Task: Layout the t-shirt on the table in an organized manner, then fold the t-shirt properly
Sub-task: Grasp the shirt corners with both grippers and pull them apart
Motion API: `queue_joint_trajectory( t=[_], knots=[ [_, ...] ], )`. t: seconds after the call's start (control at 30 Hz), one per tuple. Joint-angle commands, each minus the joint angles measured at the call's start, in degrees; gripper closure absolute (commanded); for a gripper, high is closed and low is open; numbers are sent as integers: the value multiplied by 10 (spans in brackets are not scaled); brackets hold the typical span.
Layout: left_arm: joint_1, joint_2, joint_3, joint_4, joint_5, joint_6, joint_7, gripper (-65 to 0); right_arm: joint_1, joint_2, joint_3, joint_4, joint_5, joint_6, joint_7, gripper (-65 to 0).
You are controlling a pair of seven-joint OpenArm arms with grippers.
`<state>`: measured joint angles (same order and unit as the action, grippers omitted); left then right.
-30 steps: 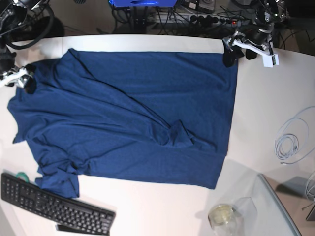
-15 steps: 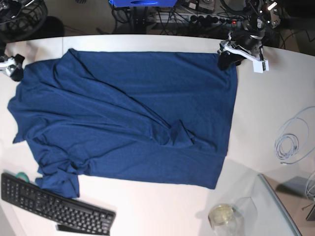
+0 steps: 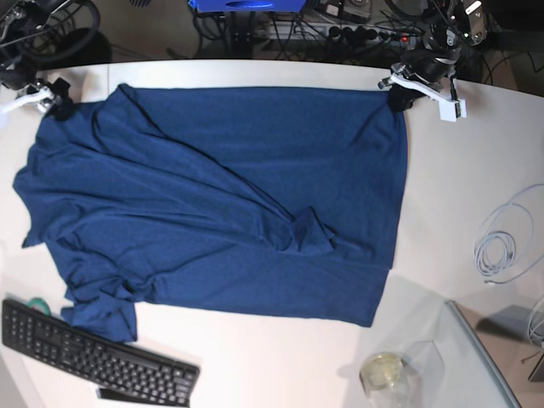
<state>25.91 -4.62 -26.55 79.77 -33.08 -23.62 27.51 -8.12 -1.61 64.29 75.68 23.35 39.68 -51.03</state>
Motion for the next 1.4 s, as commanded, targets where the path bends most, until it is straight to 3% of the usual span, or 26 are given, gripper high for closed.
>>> queue_joint_trajectory(
  t=[0.0, 0.17, 0.33, 0.57, 0.77, 1.0, 1.1, 1.17, 1.37],
  knots=[
    [4, -4, -2, 10, -5, -3, -6, 0, 4, 7, 1, -5, 3, 3, 2, -482],
    [6, -4, -2, 17, -5, -3, -5, 0, 11, 14, 1, -43, 3, 3, 39, -482],
    [16, -4, -2, 41, -5, -3, -5, 0, 12, 13, -1, -48, 3, 3, 40, -482],
    [16, -4, -2, 43, -4, -3, -5, 0, 10, 11, -54, -51, 4, 3, 40, -473],
    [16, -4, -2, 41, -4, -3, -5, 0, 10, 10, -53, -51, 5, 3, 40, -335],
    [16, -4, -2, 41, -4, -3, -5, 0, 10, 10, -52, -51, 5, 3, 45, -267],
    [16, -4, -2, 41, -4, -3, -5, 0, 10, 12, -51, -49, 5, 3, 46, -149],
    [17, -4, -2, 44, -4, -3, -4, 0, 10, 12, -51, -46, 5, 3, 44, -2],
    [45, -4, -3, 73, -4, -3, -4, 0, 6, 13, -52, -29, 4, 3, 36, -2]
  ],
)
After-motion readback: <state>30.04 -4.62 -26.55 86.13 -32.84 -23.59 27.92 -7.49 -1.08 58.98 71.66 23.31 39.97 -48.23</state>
